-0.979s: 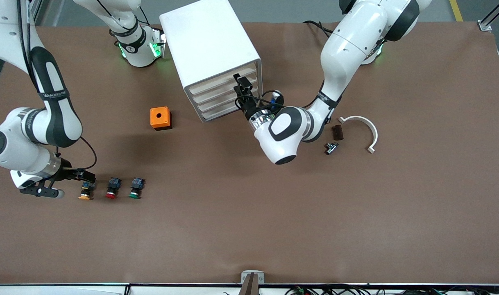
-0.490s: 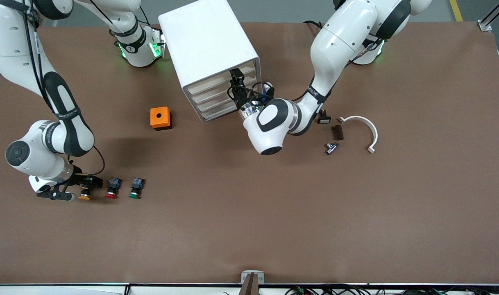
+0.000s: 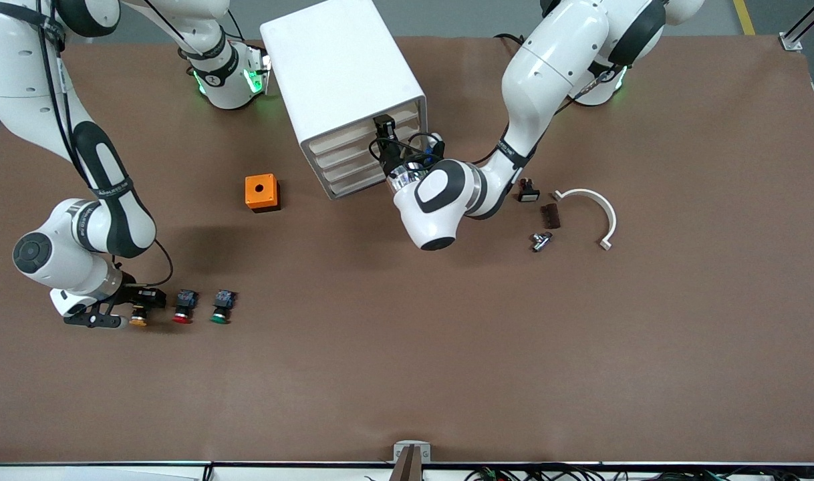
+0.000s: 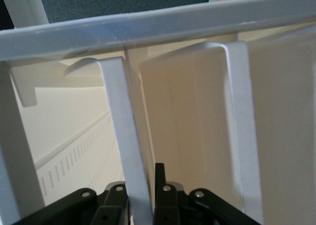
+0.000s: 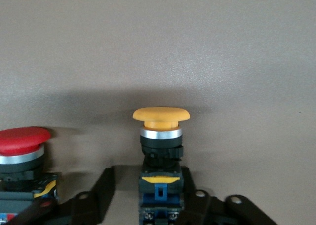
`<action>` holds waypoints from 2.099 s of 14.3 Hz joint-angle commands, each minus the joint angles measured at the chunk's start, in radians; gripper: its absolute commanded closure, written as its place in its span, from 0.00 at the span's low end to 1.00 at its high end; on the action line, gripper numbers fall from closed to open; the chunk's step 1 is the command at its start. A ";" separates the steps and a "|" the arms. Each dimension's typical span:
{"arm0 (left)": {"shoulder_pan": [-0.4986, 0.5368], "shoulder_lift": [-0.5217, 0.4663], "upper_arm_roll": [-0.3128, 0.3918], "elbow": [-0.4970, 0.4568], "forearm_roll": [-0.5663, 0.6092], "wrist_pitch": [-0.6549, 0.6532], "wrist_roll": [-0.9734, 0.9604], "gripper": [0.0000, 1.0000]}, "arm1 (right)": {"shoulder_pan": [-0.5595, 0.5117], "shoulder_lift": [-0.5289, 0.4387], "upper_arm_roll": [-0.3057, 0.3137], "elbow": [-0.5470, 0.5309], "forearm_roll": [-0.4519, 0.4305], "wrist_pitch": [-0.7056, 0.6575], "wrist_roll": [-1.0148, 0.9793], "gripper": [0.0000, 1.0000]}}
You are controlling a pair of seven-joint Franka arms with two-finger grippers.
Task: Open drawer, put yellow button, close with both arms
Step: 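Grasp the drawer front with the left gripper while the right grasps yellow button, then pull the drawer open with the left gripper while the right lifts button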
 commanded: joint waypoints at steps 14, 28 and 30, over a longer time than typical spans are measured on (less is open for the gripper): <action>0.116 0.028 0.013 0.022 -0.048 -0.010 -0.021 0.88 | 0.169 -0.312 0.071 0.121 0.074 -0.656 0.594 1.00; 0.289 0.029 0.013 0.022 -0.054 -0.007 -0.004 0.83 | 0.807 -0.491 0.068 0.062 0.143 -0.648 1.773 1.00; 0.306 0.029 0.013 0.023 -0.054 -0.007 -0.002 0.82 | 0.873 -0.479 0.068 0.062 0.135 -0.609 1.868 1.00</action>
